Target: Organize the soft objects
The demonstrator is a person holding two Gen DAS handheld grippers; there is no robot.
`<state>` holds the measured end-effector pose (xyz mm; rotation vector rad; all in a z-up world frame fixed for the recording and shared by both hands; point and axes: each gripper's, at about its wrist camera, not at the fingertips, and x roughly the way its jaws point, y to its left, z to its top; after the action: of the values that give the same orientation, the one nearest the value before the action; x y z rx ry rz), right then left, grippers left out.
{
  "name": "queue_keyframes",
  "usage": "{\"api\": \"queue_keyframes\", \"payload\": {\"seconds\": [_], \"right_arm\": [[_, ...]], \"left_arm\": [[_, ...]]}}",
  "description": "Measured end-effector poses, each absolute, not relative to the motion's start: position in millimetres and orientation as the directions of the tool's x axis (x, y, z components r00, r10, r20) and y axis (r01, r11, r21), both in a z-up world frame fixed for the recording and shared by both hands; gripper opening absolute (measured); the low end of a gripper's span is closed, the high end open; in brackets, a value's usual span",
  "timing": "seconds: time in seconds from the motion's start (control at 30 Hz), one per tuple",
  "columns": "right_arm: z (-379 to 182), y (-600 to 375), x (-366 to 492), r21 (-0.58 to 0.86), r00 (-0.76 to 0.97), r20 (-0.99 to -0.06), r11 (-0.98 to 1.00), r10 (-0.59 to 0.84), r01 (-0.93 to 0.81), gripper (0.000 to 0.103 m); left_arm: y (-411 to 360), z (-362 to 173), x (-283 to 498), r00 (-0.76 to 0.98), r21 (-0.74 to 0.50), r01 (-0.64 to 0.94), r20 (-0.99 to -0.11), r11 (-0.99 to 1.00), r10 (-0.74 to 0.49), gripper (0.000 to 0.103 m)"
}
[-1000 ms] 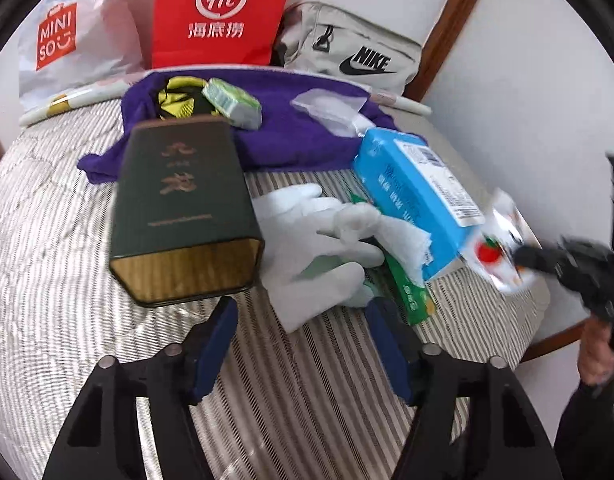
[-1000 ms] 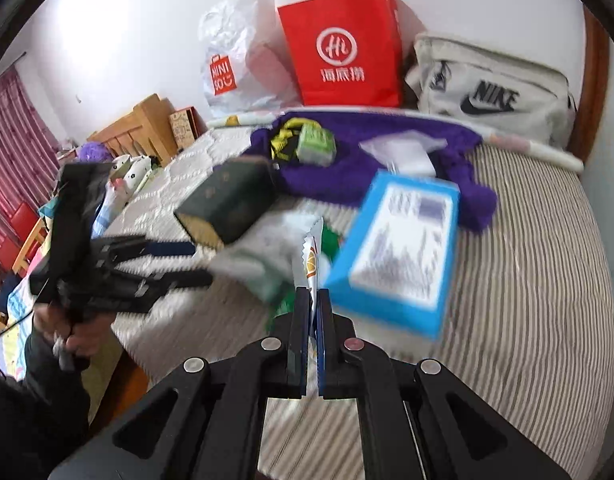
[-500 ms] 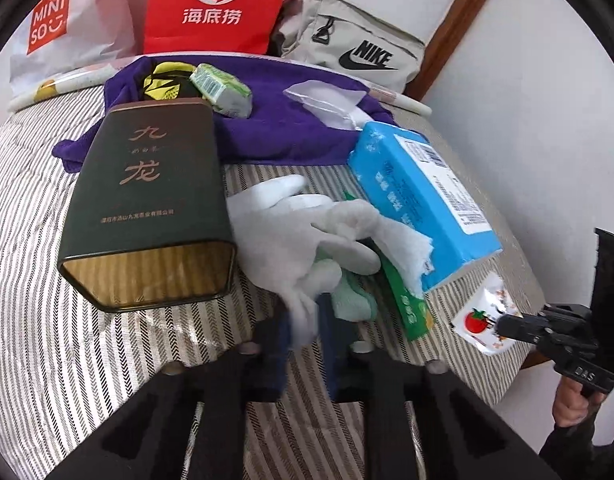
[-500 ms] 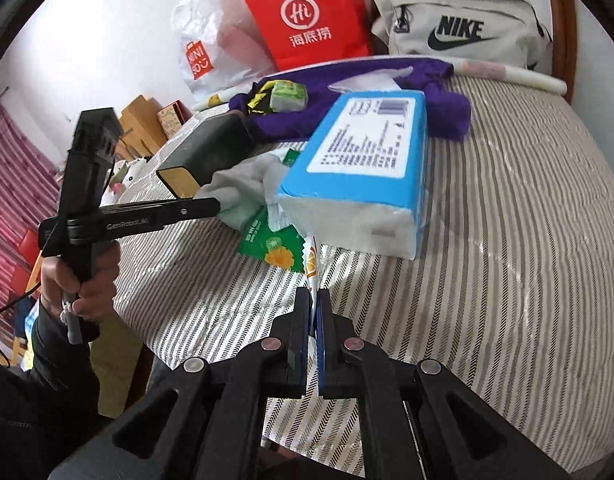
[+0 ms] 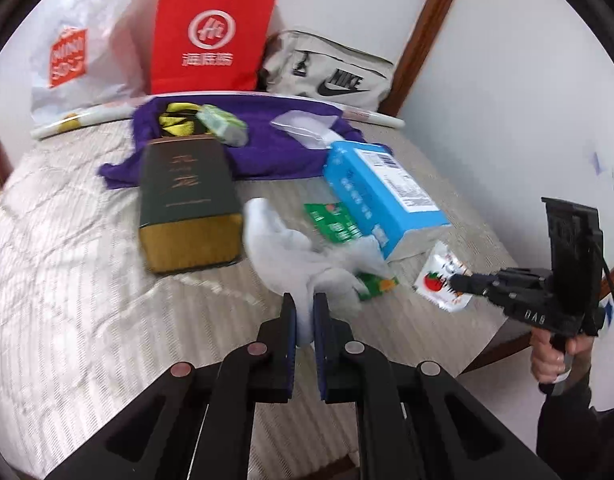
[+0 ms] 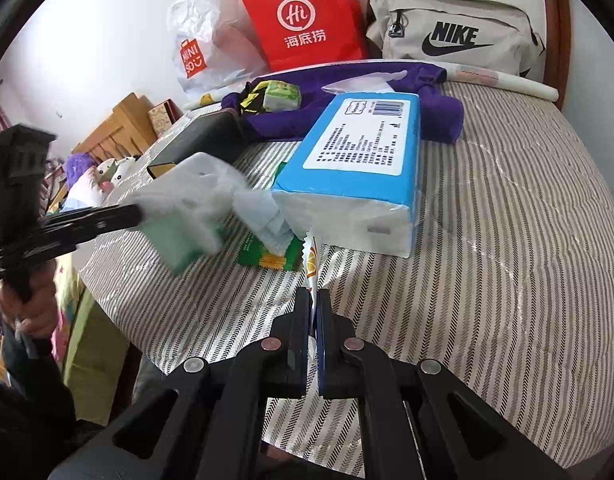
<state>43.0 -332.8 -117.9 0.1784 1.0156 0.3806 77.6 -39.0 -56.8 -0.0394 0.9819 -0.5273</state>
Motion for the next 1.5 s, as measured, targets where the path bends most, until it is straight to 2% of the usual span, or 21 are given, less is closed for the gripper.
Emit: {"api": "queue_keyframes", "payload": {"seconds": [0.4, 0.47, 0.6, 0.8, 1.1, 1.17, 1.23, 1.3, 1.33, 1.5], "right_arm": [[-116, -329, 37, 0.286, 0.49, -0.796, 0.934, 0.356, -0.214, 0.003], [-116, -329, 37, 0.283, 0.49, -0.798, 0.936, 0.351, -0.211, 0.003], [-118, -330, 38, 0.286, 0.486, -0.8, 0.936, 0.352, -0.207, 0.003], [-121, -329, 42, 0.293, 0.476, -0.804, 0.934, 0.357, -0.206, 0.003], [-124, -329, 43, 0.298, 0.473, -0.805, 0.934, 0.358, -0.198, 0.003], [-123, -329, 42, 0.298, 0.476, -0.803, 0.934, 0.358, -0.199, 0.003], [-121, -329, 40, 0.297, 0.481, -0.8, 0.933, 0.359, -0.203, 0.003], [-118, -329, 38, 0.293, 0.486, -0.797, 0.934, 0.357, -0.206, 0.003], [-117, -328, 37, 0.295, 0.487, -0.795, 0.932, 0.361, -0.209, 0.003], [-104, -329, 30, 0.299, 0.506, -0.778, 0.928, 0.372, -0.223, 0.003]], "left_arm": [[21, -70, 67, 0.482, -0.23, 0.263, -0.81, 0.937, -0.334, 0.01], [21, -76, 73, 0.475, -0.229, 0.244, -0.819, 0.942, -0.322, 0.019], [19, -87, 85, 0.466, -0.245, 0.231, -0.822, 0.942, -0.328, 0.062], [-5, -102, 104, 0.436, -0.186, 0.258, -0.853, 0.948, -0.286, 0.064], [-30, -115, 105, 0.459, -0.04, 0.284, -0.871, 0.958, -0.173, 0.063], [-33, -115, 101, 0.476, -0.006, 0.294, -0.866, 0.956, -0.152, 0.055], [-34, -112, 97, 0.483, -0.007, 0.312, -0.86, 0.95, -0.165, 0.039], [-33, -109, 95, 0.483, -0.019, 0.321, -0.856, 0.947, -0.181, 0.03], [-32, -106, 93, 0.486, -0.03, 0.328, -0.852, 0.944, -0.196, 0.022], [-24, -89, 83, 0.519, -0.068, 0.342, -0.818, 0.937, -0.249, 0.012]]}}
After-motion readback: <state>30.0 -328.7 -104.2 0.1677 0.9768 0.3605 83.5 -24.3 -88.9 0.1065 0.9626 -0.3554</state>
